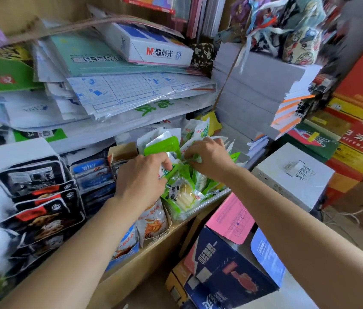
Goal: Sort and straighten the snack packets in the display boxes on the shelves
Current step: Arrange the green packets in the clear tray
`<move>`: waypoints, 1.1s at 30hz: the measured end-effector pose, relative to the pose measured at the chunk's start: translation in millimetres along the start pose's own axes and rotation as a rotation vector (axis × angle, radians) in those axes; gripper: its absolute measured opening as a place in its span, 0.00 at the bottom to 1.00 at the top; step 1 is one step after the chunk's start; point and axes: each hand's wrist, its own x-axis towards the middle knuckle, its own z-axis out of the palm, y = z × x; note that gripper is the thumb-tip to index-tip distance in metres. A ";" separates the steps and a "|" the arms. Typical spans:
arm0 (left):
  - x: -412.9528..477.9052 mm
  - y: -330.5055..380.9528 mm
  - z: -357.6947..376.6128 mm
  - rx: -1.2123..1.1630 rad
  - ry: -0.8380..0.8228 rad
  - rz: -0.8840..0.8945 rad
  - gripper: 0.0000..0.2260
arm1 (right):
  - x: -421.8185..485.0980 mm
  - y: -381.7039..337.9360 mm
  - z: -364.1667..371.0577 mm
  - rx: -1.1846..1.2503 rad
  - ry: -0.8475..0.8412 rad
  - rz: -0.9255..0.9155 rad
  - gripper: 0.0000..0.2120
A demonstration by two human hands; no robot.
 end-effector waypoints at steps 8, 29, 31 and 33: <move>-0.7 0.5 2.3 0.074 0.098 0.088 0.13 | 0.0 15.8 -17.8 0.130 0.224 0.238 0.07; 67.7 40.2 21.3 0.096 0.214 0.144 0.12 | -18.0 59.1 -38.9 0.281 0.182 0.461 0.23; 82.9 43.3 21.0 0.233 0.119 0.150 0.10 | -31.0 42.6 -29.0 0.225 0.220 0.318 0.26; 96.5 48.2 18.3 0.299 0.014 0.136 0.09 | -38.6 31.6 -21.6 0.127 0.156 0.215 0.25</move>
